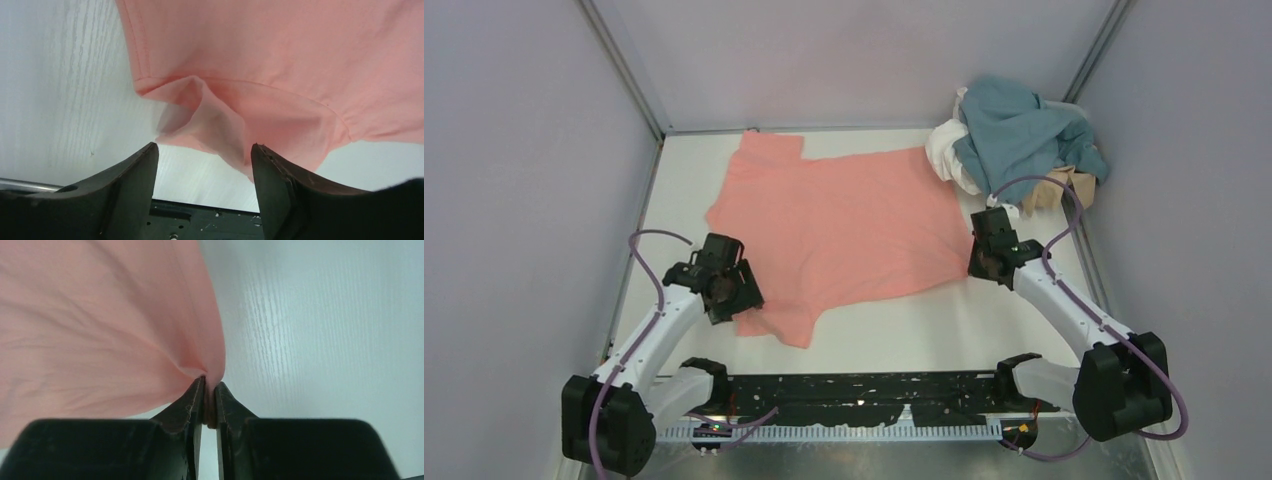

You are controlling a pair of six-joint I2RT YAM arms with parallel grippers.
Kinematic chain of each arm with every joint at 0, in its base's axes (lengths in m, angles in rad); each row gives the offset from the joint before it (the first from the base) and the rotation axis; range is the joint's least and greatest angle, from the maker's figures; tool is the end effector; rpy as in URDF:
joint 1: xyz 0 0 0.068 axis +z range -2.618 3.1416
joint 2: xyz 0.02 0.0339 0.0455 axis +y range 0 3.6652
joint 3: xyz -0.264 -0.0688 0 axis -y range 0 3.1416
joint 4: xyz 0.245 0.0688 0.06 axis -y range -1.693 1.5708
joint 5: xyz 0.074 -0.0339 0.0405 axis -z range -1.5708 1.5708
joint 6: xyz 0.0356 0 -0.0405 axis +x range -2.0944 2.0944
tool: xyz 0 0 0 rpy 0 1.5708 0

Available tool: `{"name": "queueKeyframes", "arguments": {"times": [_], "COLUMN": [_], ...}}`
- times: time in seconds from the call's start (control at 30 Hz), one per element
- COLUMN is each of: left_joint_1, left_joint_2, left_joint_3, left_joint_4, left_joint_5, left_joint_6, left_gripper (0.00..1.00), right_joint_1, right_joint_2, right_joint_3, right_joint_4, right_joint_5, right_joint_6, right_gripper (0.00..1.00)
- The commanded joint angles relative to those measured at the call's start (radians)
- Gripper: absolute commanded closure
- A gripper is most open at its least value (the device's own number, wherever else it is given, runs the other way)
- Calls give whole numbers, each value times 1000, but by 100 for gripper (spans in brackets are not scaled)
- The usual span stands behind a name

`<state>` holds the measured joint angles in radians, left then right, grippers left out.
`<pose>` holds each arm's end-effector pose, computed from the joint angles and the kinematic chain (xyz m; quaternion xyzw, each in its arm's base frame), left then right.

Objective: Fold and stack the t-shirts
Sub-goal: Flatten out the tshirt

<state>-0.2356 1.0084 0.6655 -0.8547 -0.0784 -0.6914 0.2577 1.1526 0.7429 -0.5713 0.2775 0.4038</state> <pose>0.1660 -0.0370 0.2090 -0.2289 0.9549 -0.0484 0.1830 0.2168 0.0470 0.2222 0.1093 0.9422 -0.0317 0.3152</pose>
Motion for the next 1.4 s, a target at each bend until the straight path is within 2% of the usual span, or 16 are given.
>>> {"name": "queueKeyframes", "arguments": {"times": [0.0,0.03,0.07,0.1,0.13,0.27,0.37,0.47,0.5,0.57,0.67,0.77,0.9,1.03,1.27,1.37], "left_joint_1": [-38,-46,-51,-56,-62,-68,-69,-78,-94,-163,-303,-350,-393,-416,-477,-489], "left_joint_2": [-24,-41,-61,-79,-99,-160,-163,-133,-118,-95,-55,25,99,87,-38,-116], "left_joint_3": [9,14,22,33,50,76,41,-37,-54,-54,-37,-49,-81,-138,-154,-144], "left_joint_4": [-73,-87,-101,-114,-125,-98,17,189,241,324,401,468,433,344,-17,-134], "left_joint_5": [9,4,-2,-2,0,26,144,249,275,310,246,263,216,171,-8,-40], "left_joint_6": [-13,-14,-15,-12,-9,-5,6,-15,-30,-40,-46,-62,-111,-159,-327,-381], "left_gripper": [25,21,16,13,2,0,0,0,0,0,0,0,1,0,0,0], "right_joint_1": [-3,-3,-3,-2,-3,4,7,8,8,10,21,48,81,93,93,94], "right_joint_2": [4,-5,-11,-26,-35,-104,-176,-214,-215,-203,-158,-101,25,80,76,81], "right_joint_3": [9,11,20,27,39,55,8,-64,-93,-117,-137,-163,-149,-146,-171,-178], "right_joint_4": [-71,-81,-100,-111,-124,-91,11,203,263,314,354,419,450,448,409,397], "right_joint_5": [124,146,187,206,233,187,-33,-227,-311,-378,-412,-432,-432,-392,-297,-222], "right_joint_6": [41,52,58,69,69,24,-34,-32,-13,7,27,52,71,78,76,77], "right_gripper": [70,52,43,18,2,5,5,5,5,5,5,5,5,5,5,5]}}
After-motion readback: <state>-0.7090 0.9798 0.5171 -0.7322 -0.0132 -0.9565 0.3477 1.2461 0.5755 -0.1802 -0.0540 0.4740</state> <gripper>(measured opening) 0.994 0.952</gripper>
